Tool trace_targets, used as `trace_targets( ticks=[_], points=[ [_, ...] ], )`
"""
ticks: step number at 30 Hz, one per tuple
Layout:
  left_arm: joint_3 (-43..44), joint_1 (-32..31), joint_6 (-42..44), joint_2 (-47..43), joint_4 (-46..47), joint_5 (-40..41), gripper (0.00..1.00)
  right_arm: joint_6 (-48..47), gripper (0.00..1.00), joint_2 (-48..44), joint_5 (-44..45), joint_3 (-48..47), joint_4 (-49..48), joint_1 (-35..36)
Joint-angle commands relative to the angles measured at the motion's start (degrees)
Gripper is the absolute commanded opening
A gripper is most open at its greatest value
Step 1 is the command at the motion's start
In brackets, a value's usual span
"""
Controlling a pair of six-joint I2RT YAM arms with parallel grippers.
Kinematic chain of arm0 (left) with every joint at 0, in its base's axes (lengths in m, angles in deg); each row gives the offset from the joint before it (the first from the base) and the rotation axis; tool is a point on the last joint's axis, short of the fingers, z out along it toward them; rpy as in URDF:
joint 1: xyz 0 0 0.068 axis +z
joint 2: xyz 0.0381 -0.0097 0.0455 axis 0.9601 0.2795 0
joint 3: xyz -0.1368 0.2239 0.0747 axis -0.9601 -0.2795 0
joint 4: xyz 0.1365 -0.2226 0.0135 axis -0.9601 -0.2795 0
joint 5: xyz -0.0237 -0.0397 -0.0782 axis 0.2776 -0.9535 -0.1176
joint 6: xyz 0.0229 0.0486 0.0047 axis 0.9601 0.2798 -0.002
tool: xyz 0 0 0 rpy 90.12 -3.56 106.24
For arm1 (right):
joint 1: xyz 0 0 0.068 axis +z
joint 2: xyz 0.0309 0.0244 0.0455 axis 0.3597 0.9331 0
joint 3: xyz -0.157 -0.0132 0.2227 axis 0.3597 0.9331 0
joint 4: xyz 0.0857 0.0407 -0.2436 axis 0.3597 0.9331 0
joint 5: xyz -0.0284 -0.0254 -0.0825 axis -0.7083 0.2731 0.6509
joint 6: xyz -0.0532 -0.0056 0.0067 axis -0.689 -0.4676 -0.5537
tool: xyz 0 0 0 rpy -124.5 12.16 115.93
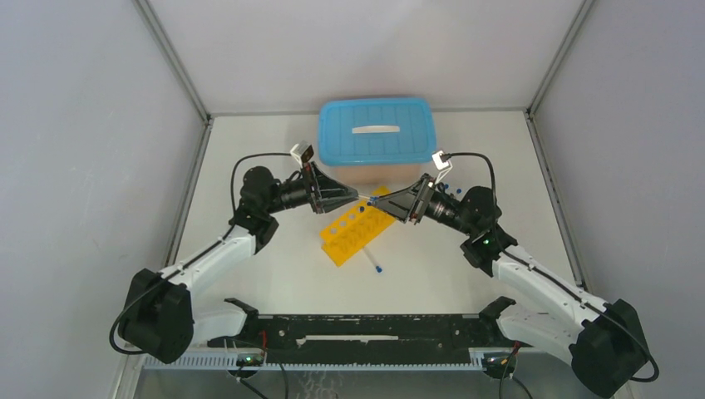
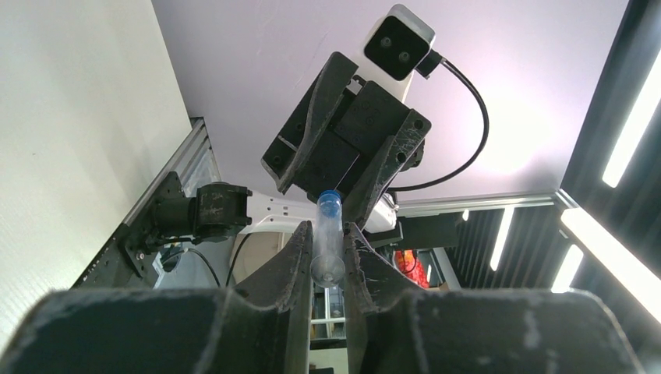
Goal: Organize the chemistry lab equipment
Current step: Pick up the test tube at the center of the board.
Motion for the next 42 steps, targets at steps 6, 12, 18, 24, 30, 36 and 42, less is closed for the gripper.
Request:
trace_targets(
  ticks=[6, 12, 18, 24, 30, 36, 42],
  points=[
    [-0.46, -1.17, 0.53, 0.70, 2.46, 0.62, 0.11, 0.02, 0.55, 1.13, -1.07, -3.65, -2.42, -0.32],
    [-0.21, -1.69, 0.70, 1.23, 2.46, 0.90, 0.11, -0.05, 0.55, 2.14, -1.43, -4.32, -2.22, -0.34],
    [0.26, -1.96, 0.74, 1.70, 2.46, 1.07, 0.11, -0.16, 0.51, 2.95, -1.60, -4.77, -1.85, -0.17],
    [0.93, -1.97, 0.83, 2.39, 2.46, 1.00, 0.11, -1.41, 0.48, 3.30, -1.52, -5.85, 0.62, 0.05],
    [1.12, -2.10, 0.93, 2.86, 2.46, 1.08, 0.11, -2.27, 0.46, 3.54, -1.36, -6.38, 2.66, 0.14],
    [1.80, -2.22, 0.90, 3.13, 2.46, 1.13, 0.11, -2.84, 0.44, 3.93, -1.69, -6.62, 3.79, 0.29],
    [1.82, -2.22, 0.92, 3.25, 2.46, 1.10, 0.11, -2.84, 0.42, 4.24, -1.71, -6.67, 3.82, 0.27]
  ],
)
